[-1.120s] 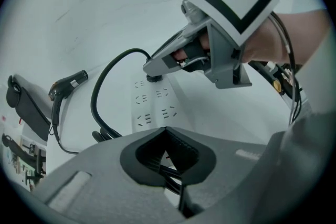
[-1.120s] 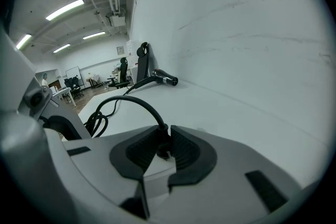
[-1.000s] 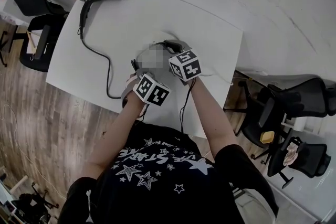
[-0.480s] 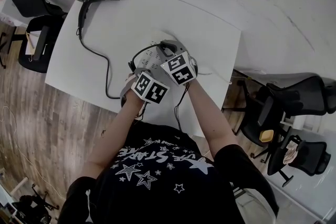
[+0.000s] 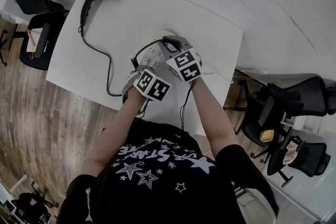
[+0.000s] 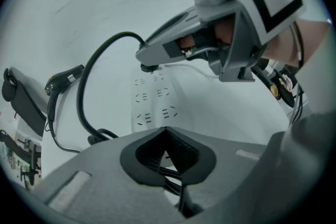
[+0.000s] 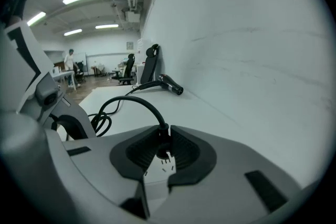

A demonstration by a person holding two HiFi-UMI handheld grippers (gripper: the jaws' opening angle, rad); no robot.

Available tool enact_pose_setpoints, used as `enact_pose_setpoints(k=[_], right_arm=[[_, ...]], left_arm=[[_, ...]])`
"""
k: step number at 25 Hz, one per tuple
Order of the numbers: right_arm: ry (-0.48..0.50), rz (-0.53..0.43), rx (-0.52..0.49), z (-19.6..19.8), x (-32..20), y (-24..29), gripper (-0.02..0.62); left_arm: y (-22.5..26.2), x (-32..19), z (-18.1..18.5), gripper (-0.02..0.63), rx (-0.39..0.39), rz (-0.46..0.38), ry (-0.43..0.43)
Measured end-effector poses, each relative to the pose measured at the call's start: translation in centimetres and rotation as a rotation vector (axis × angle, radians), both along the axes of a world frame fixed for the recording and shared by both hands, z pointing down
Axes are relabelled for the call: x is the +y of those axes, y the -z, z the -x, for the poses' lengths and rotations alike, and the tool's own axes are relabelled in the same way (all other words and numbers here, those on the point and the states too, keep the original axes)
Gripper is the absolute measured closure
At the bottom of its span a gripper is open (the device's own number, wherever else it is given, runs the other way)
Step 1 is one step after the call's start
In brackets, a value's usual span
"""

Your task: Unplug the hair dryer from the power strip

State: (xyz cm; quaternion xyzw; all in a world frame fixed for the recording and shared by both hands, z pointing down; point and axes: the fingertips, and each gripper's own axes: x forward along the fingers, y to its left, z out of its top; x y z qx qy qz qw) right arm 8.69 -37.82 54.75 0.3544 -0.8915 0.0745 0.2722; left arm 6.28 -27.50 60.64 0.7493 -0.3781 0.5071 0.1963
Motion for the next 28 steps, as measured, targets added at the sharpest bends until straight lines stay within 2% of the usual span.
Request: enact_pose_setpoints(k=[2, 10, 19, 24, 28], right_arm=[[0.036, -0.031, 0.042, 1.1, 0.2, 0.9, 0.523], [0.048, -0.060, 0.055, 1.5, 1.2, 2.4, 0.520], [-0.003, -0.069, 0.070, 1.5, 2.4, 3.5, 0.520], [-0.055, -0.094, 0.073, 1.5, 2.4, 4.6, 0.520], [-0.121, -0.104, 0.060, 1.1, 2.8, 5.5, 0.520]], left_arm=[[0.0, 0.0, 0.1, 0.598, 0.004, -0.003, 0.003], [0.1, 0.3, 0.1, 0.598, 0.029, -0.027, 0.000], [0.6, 0.9, 0.3, 0.599, 0.033, -0.087, -0.097], [2.4, 1.6, 0.7, 0.598, 0.127, -0.118, -0.135], [5.0, 3.3, 1.0, 0.598, 0.298, -0.095, -0.161]])
